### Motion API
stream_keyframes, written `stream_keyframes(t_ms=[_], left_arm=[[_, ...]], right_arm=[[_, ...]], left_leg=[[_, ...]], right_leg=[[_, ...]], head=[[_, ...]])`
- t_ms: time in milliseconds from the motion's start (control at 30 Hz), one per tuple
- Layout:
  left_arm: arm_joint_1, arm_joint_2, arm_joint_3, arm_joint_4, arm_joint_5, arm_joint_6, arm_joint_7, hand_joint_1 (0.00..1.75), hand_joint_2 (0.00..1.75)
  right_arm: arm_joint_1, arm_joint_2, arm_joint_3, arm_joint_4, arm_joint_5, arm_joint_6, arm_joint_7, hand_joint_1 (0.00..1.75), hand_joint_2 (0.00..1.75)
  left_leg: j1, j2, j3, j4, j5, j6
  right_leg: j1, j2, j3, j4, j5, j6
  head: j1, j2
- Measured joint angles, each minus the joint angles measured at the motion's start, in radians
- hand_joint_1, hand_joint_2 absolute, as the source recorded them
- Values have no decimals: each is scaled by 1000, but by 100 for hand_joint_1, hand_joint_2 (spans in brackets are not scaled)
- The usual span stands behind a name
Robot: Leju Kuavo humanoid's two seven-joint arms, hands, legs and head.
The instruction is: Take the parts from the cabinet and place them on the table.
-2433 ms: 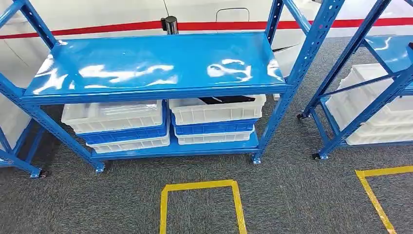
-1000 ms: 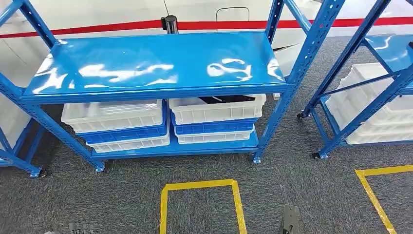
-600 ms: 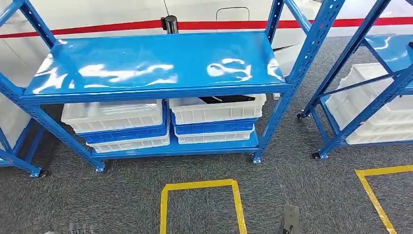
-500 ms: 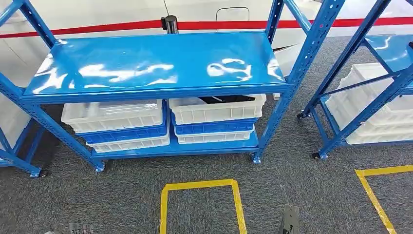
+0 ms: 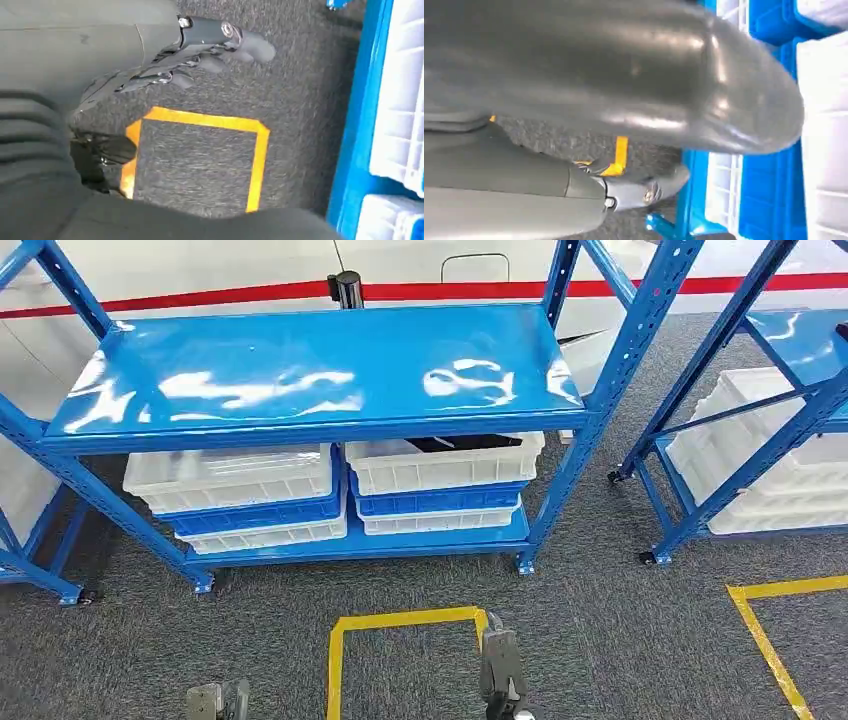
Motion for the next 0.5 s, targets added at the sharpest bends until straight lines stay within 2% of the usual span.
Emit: stream_keyframes(t_ms=[67, 100, 200, 300, 367, 433, 500], left_arm=[[3, 5, -16, 4, 0, 7, 9, 0, 175], [4, 6, -22, 6, 0, 11, 30, 0, 175], [27, 16, -26, 17, 4, 18, 170, 0, 175], [65, 25, -28, 31, -8, 26, 309, 0, 175], [84, 30, -32, 35, -27, 24, 379, 0, 175], [101, 40, -65, 35, -26, 14, 424, 0, 175], [115, 48, -112, 34, 5, 3, 447, 0, 175]], right_arm=[[0, 0, 29, -5, -1, -10, 0, 0, 0], [0, -1, 38, -5, 0, -29, 3, 0, 175], [-1, -36, 45, 7, -57, -105, 56, 0, 175], [10, -119, 14, 43, -108, -201, 154, 0, 175], [36, -179, -14, 70, -124, -186, 253, 0, 175], [67, -218, -17, 83, -124, -166, 342, 0, 175], [96, -241, -16, 92, -134, -147, 374, 0, 175]], left_leg=[[0, 0, 0, 0, 0, 0], [-1, 0, 0, 0, 0, 0], [-1, -1, 0, 0, 0, 0], [-3, -1, -1, 0, -1, 1], [-3, -2, -2, 0, -1, 1], [-3, -2, -3, 0, -1, 1], [-3, -1, -4, 0, -2, 2]], right_leg=[[-1, 0, 0, 0, 0, 0], [-1, 0, 0, 0, 0, 0], [-2, 0, 0, 0, 0, 0], [-4, -1, -2, -2, 0, 0], [-4, -2, -1, -3, 0, 0], [-4, -2, -1, -3, 0, 1], [-4, -1, -1, -3, 0, 1]], head=[[-1, 0], [-1, 0], [-1, 0], [0, 0], [1, 0], [1, 0], [-1, 0]])
